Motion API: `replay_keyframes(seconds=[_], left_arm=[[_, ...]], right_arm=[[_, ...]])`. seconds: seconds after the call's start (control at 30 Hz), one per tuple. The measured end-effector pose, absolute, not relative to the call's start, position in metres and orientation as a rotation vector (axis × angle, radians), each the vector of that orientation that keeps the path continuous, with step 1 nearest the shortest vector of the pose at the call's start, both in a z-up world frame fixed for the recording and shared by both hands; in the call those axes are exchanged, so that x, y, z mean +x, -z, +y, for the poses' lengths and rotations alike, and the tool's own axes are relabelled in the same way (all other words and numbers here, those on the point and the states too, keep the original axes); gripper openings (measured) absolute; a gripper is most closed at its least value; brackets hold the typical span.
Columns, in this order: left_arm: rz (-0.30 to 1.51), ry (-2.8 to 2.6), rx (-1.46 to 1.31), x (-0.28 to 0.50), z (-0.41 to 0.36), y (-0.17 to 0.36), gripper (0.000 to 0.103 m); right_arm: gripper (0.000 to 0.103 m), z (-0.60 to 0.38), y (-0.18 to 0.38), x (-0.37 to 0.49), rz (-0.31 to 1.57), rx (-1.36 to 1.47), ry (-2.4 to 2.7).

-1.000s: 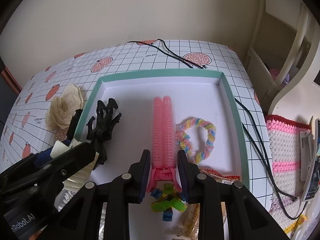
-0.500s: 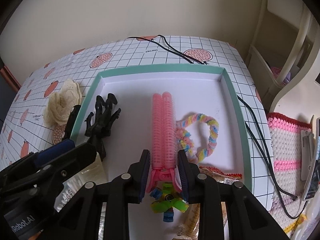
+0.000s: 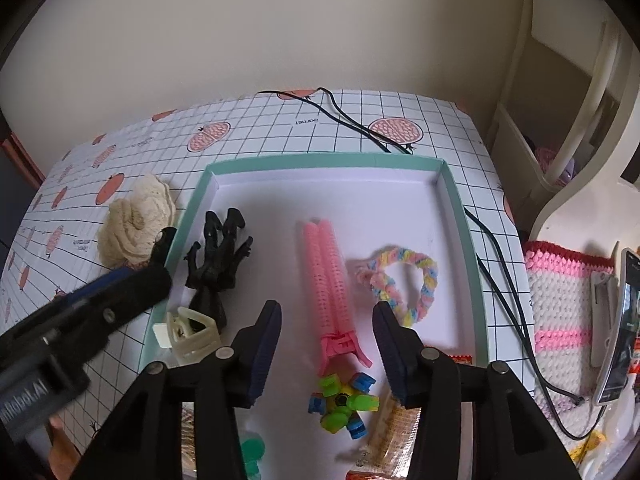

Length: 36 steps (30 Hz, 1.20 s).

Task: Organize objects
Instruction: 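Lower the pink roller into the tray with the right tool while the left tool releases the cream clip, then withdraw both open tools from the tray toward the scrunchie and black car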

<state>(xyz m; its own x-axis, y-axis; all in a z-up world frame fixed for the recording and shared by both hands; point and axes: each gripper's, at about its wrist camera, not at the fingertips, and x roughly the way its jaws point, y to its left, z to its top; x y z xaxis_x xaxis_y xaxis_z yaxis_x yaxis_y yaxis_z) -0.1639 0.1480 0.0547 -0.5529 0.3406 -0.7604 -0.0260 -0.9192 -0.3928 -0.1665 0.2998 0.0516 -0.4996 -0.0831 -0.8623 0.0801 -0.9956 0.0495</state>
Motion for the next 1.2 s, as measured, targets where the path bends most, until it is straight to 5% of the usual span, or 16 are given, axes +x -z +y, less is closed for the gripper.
replay_keyframes(seconds=[0.23, 0.57, 0.7, 1.2], left_arm=[[-0.495, -2.665, -1.340, -0.164, 0.127, -0.063, 0.068], [-0.434, -2.790, -1.456, -0.168, 0.103, -0.053, 0.070], [-0.422, -2.813, -1.463, -0.168, 0.098, -0.052, 0.091], [-0.393, -2.866, -1.501, -0.171, 0.077, -0.048, 0.092]], right_arm=[[0.074, 0.298, -0.053, -0.166, 0.001, 1.517, 2.664], [0.090, 0.304, -0.051, -0.168, -0.093, 1.537, 2.669], [0.100, 0.302, -0.051, -0.170, -0.099, 1.534, 2.675], [0.103, 0.290, -0.048, -0.175, -0.115, 1.551, 2.676]])
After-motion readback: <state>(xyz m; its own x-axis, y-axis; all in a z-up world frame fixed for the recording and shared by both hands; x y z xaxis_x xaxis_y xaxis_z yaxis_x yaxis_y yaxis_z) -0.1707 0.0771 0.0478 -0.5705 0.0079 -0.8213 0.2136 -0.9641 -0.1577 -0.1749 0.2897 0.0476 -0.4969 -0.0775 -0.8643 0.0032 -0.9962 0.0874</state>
